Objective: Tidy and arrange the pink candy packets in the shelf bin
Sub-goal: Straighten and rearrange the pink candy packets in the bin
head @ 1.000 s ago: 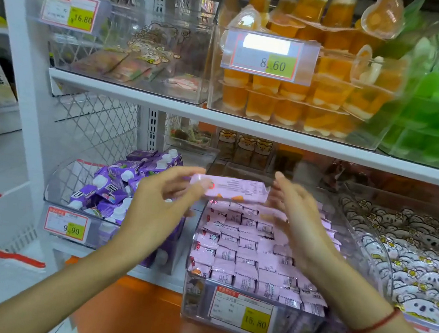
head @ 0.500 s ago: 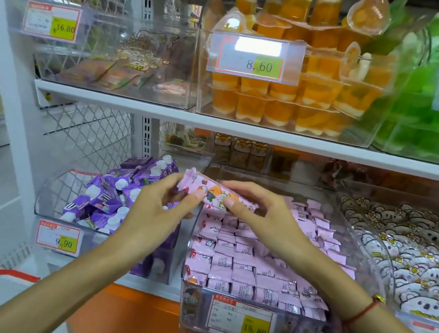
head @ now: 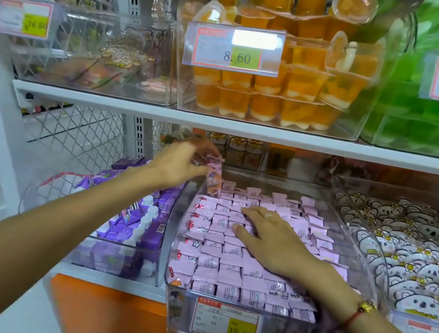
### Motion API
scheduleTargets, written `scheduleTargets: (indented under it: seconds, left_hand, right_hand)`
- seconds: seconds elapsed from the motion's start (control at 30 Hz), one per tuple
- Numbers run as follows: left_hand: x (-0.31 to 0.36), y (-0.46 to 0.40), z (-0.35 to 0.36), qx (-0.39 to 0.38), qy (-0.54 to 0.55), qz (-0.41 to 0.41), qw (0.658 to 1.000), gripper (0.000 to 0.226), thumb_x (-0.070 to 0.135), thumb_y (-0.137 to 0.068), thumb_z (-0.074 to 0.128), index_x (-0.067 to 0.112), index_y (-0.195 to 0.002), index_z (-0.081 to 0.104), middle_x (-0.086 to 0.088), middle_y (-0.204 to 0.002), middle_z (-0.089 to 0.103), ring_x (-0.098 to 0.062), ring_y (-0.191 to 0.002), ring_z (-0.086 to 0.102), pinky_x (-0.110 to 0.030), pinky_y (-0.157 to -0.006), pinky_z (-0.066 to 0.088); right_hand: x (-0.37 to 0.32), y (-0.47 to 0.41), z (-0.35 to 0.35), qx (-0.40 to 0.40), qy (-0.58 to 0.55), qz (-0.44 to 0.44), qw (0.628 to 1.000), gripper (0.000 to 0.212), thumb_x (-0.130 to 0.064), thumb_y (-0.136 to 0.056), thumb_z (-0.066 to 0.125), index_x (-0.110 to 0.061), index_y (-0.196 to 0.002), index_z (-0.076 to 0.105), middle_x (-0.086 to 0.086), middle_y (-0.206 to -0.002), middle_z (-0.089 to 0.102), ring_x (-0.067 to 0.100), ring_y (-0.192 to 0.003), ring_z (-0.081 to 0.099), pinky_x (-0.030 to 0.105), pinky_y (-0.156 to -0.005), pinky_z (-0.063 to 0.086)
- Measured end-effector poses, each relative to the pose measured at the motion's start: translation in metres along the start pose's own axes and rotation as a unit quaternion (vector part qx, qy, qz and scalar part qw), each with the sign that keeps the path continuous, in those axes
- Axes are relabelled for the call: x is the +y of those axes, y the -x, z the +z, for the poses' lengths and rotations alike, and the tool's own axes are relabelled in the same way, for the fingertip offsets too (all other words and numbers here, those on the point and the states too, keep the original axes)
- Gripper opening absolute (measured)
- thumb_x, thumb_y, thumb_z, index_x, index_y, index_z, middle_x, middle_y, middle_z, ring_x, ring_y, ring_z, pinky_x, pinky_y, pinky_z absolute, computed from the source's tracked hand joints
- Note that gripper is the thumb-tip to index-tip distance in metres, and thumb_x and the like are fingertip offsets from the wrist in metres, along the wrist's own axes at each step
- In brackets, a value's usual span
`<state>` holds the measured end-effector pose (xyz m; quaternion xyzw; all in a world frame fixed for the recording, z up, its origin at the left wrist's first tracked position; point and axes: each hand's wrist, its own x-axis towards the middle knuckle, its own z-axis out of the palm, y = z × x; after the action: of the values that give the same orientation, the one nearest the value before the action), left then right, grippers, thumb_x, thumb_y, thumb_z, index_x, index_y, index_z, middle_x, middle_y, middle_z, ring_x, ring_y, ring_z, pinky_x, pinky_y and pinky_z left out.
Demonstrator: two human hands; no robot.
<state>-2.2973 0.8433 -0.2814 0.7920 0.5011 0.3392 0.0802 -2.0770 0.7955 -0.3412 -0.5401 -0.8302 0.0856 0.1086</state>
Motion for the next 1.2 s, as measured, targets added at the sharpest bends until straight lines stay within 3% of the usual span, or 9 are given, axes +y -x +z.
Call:
scheduleTargets:
  seconds: [0.13,0.3,0.53,0.63,0.73,0.83,0.93,1.03,1.2]
  left_hand:
    - [0.000,-0.018,0.006,-0.100,-0.079,-0.029,0.991,0.027,0.017,-0.087,0.066,0.014,-0.113,0.063,-0.002,-0.118,0.064,-0.018,-0.103,0.061,-0.033,-0.093,0.049]
    - [0.001,-0.019,0.025,-0.206,-0.172,-0.081,0.960,0.031,0.028,-0.096,0.051,0.019,-0.124,0.060,-0.002,-0.131,0.055,-0.020,-0.118,0.051,-0.030,-0.097,0.040]
    - [0.013,0.061,0.015,0.061,-0.160,-0.080,0.982,0.033,0.029,-0.093,0.052,0.026,-0.126,0.057,0.001,-0.116,0.064,-0.023,-0.106,0.058,-0.031,-0.075,0.044]
    - [0.018,0.098,0.013,0.075,-0.138,-0.060,0.986,0.029,0.037,-0.094,0.046,0.031,-0.118,0.063,0.007,-0.105,0.066,-0.018,-0.100,0.058,-0.028,-0.067,0.037]
    - [0.025,0.117,0.015,0.071,-0.088,-0.085,0.990,0.036,0.057,-0.091,0.041,0.041,-0.117,0.061,0.007,-0.104,0.066,-0.017,-0.103,0.057,-0.032,-0.073,0.044]
    - [0.029,0.123,0.021,0.076,-0.055,-0.096,0.991,0.036,0.050,-0.088,0.054,0.043,-0.124,0.056,0.004,-0.106,0.066,-0.019,-0.100,0.058,-0.030,-0.076,0.042]
    - [0.028,0.124,0.025,0.077,-0.046,-0.118,0.989,0.044,0.047,-0.086,0.054,0.045,-0.129,0.051,0.009,-0.110,0.062,-0.016,-0.100,0.056,-0.029,-0.077,0.040]
    - [0.027,0.125,0.027,0.078,-0.043,-0.136,0.987,0.047,0.051,-0.084,0.051,0.046,-0.130,0.048,0.016,-0.110,0.057,-0.007,-0.104,0.052,-0.025,-0.073,0.034]
    - [0.026,0.126,0.026,0.067,-0.044,-0.143,0.987,0.047,0.056,-0.084,0.048,0.049,-0.130,0.045,0.021,-0.119,0.055,0.002,-0.100,0.046,-0.022,-0.070,0.028]
  right_hand:
    - [-0.001,0.001,0.000,0.003,0.001,-0.002,1.000,0.061,-0.052,-0.098,0.029,-0.018,-0.148,0.026,-0.002,-0.154,0.025,0.018,-0.139,0.024,0.031,-0.114,0.021]
    - [-0.002,0.001,0.000,-0.002,0.010,-0.006,1.000,0.061,-0.052,-0.098,0.028,-0.019,-0.148,0.025,-0.002,-0.155,0.023,0.018,-0.140,0.022,0.032,-0.114,0.019]
    - [-0.007,-0.036,-0.007,0.049,0.054,-0.060,0.996,0.049,-0.043,-0.098,0.037,-0.020,-0.140,0.036,0.004,-0.145,0.038,0.024,-0.129,0.033,0.038,-0.104,0.029]
    - [-0.016,-0.061,0.003,-0.003,0.021,-0.084,0.996,0.054,-0.041,-0.099,0.034,-0.023,-0.149,0.023,0.002,-0.154,0.027,0.027,-0.135,0.030,0.042,-0.108,0.027]
    - [-0.016,-0.078,0.010,-0.031,0.055,-0.059,0.996,0.047,-0.042,-0.100,0.029,-0.024,-0.142,0.039,0.003,-0.152,0.031,0.030,-0.134,0.030,0.049,-0.109,0.026]
    - [-0.018,-0.088,0.006,-0.060,0.060,-0.051,0.995,0.044,-0.043,-0.099,0.031,-0.023,-0.134,0.049,0.005,-0.147,0.038,0.030,-0.131,0.031,0.050,-0.105,0.028]
    - [-0.017,-0.099,-0.007,-0.092,-0.019,-0.048,0.994,0.033,-0.036,-0.100,0.037,-0.015,-0.109,0.061,0.010,-0.103,0.062,0.023,-0.092,0.058,0.031,-0.076,0.041]
    - [-0.017,-0.111,-0.013,-0.014,-0.113,0.000,0.994,0.019,-0.024,-0.099,0.041,-0.021,-0.109,0.057,0.001,-0.076,0.062,0.009,-0.049,0.055,0.024,-0.047,0.039]
    - [-0.017,-0.125,0.000,0.013,0.017,0.019,1.000,0.028,-0.029,-0.096,0.048,-0.018,-0.118,0.062,0.007,-0.113,0.064,0.024,-0.091,0.061,0.030,-0.073,0.048]
